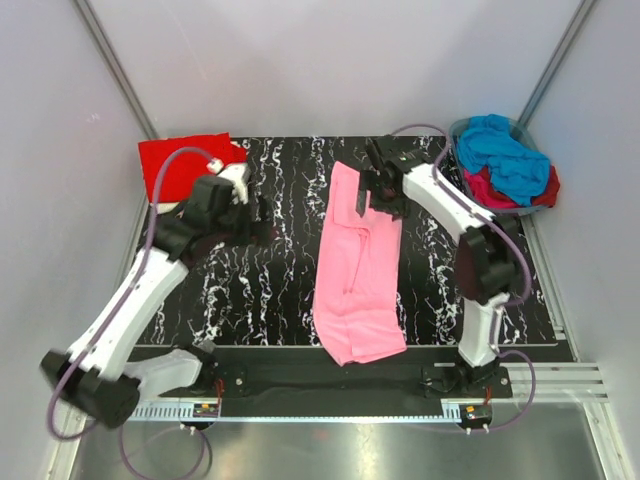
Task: Fold and stack the t-shirts
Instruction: Fold the tshirt
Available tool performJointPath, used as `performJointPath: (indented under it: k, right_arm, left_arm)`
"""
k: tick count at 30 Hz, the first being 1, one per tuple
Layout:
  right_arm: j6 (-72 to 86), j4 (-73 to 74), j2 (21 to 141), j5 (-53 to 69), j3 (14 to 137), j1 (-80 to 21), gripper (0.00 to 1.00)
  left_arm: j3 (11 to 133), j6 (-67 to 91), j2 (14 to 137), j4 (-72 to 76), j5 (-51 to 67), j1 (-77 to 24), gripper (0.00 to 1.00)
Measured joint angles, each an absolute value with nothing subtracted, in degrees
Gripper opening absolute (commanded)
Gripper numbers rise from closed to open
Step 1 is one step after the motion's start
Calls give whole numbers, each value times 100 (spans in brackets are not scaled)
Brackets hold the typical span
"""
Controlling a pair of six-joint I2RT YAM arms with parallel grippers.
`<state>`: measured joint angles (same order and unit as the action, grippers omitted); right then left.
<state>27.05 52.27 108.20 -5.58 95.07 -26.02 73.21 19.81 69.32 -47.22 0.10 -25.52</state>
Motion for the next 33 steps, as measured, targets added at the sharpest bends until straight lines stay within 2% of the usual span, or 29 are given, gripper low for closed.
performJointPath:
  k: [6, 9, 14, 20, 29, 33]
  right_arm:
    - [2602, 5647, 12261, -1192, 11061, -2521, 86]
    - [2569, 5806, 12956, -1293, 11716, -2517, 84]
    - [2528, 5992, 13965, -1275, 12355, -2517, 82]
    - [2432, 6097, 14446, -963, 13111, -2499, 82]
    - [2359, 6370, 15699, -475, 15419, -2401, 82]
    - [2449, 5937, 15762, -8, 15506, -2193, 84]
  left_arm:
    - [5986, 2123, 4856, -4805, -113, -2532, 99]
    - [5511, 2073, 4261, -4766, -58, -2532, 99]
    - [5059, 2014, 4187, -4698, 145, -2545, 99]
    - [4858, 2005, 4160, -4508, 244, -2552, 99]
    - [4816, 1970, 4176, -4309, 434, -2561, 99]
    - [4814, 1949, 4069, -4263, 462, -2561, 99]
